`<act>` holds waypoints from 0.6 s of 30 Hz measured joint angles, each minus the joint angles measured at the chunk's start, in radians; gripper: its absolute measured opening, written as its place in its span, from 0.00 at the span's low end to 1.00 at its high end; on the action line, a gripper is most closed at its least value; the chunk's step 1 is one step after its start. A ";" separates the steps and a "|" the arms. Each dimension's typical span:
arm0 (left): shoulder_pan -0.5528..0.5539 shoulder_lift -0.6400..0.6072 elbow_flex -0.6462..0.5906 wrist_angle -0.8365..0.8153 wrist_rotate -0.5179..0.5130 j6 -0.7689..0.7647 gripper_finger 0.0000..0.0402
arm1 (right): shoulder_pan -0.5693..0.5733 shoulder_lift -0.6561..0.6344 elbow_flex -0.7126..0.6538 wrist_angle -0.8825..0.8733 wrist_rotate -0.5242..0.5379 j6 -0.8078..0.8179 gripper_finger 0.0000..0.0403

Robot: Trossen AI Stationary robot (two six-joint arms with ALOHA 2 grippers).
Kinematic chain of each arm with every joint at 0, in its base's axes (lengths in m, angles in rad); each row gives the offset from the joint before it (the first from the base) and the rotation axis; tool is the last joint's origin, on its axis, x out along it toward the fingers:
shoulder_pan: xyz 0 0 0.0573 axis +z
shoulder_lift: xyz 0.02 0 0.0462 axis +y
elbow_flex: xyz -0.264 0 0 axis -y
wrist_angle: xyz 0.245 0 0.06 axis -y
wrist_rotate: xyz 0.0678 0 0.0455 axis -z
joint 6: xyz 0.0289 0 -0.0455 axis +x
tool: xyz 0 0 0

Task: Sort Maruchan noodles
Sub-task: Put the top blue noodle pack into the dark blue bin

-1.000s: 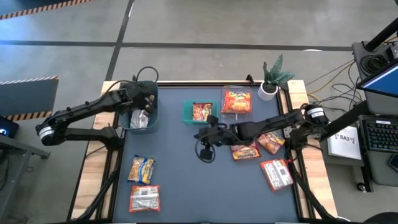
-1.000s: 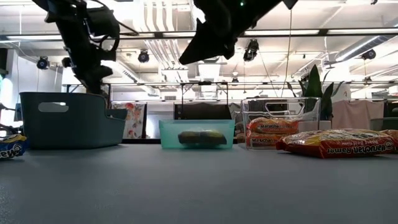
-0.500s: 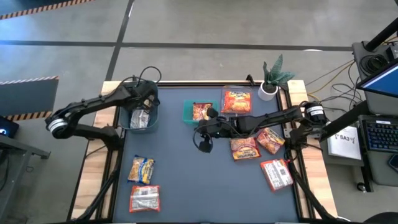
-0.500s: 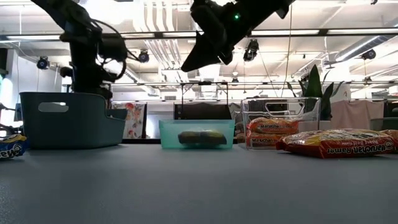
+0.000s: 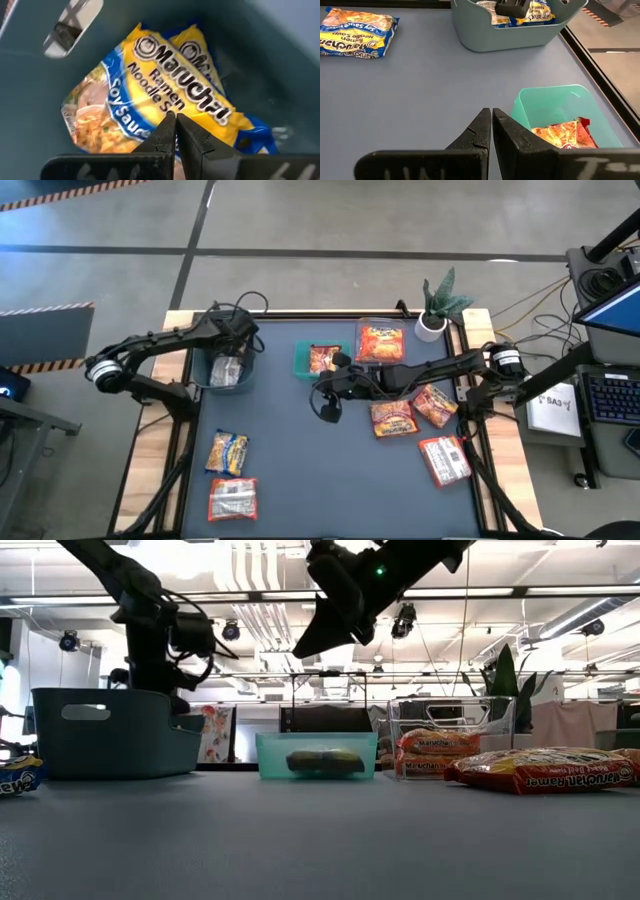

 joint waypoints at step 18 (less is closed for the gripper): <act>0.033 -0.134 -0.024 0.007 -0.104 0.023 0.00 | -0.002 0.001 0.000 0.000 0.002 0.013 0.02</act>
